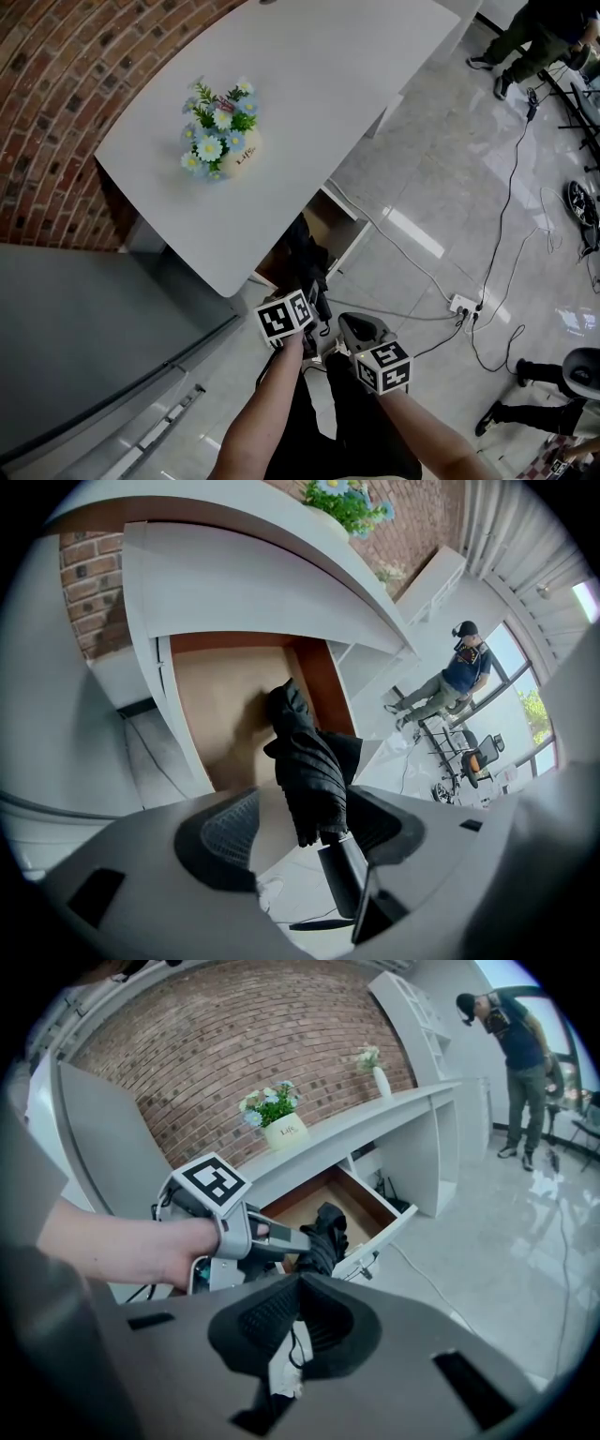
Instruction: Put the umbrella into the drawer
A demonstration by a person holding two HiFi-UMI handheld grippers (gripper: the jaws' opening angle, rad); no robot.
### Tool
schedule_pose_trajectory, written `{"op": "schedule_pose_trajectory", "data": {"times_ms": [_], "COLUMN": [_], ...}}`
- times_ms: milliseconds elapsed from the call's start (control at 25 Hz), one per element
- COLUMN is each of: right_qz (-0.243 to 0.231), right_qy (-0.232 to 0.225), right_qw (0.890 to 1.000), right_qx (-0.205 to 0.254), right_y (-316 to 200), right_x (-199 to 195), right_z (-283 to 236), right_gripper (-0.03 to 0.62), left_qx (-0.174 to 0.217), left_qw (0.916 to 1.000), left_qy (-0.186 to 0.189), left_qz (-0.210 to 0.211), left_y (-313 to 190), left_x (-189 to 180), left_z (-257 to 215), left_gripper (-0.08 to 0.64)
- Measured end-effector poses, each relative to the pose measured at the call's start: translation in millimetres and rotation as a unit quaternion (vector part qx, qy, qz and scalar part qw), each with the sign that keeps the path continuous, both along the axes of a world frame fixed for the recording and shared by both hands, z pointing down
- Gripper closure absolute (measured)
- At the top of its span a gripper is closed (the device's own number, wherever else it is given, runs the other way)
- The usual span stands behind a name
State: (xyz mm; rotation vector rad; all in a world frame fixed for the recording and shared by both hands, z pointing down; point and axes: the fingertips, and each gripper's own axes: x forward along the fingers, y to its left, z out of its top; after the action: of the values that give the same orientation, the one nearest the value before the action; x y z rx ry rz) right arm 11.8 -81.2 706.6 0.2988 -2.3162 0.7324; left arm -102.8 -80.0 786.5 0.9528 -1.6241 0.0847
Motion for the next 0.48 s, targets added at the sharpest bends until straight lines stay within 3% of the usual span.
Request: {"op": "schedule_pose_trajectory", "data": {"times_ms": [480], "right_qz": [0.000], "right_qy": [0.003], "right_qw": [1.000], "right_qx": [0.000], "right_y": [24], "right_x": [-6], "right_z": [-3], "right_gripper": [0.575], "left_qx": [0.002], "left_qw": [1.0000], "left_qy": [-0.006], "left_qz": [0.005], "left_y": [22], "left_x": [-6], "left_z": [-5], "left_gripper": [0.342]}}
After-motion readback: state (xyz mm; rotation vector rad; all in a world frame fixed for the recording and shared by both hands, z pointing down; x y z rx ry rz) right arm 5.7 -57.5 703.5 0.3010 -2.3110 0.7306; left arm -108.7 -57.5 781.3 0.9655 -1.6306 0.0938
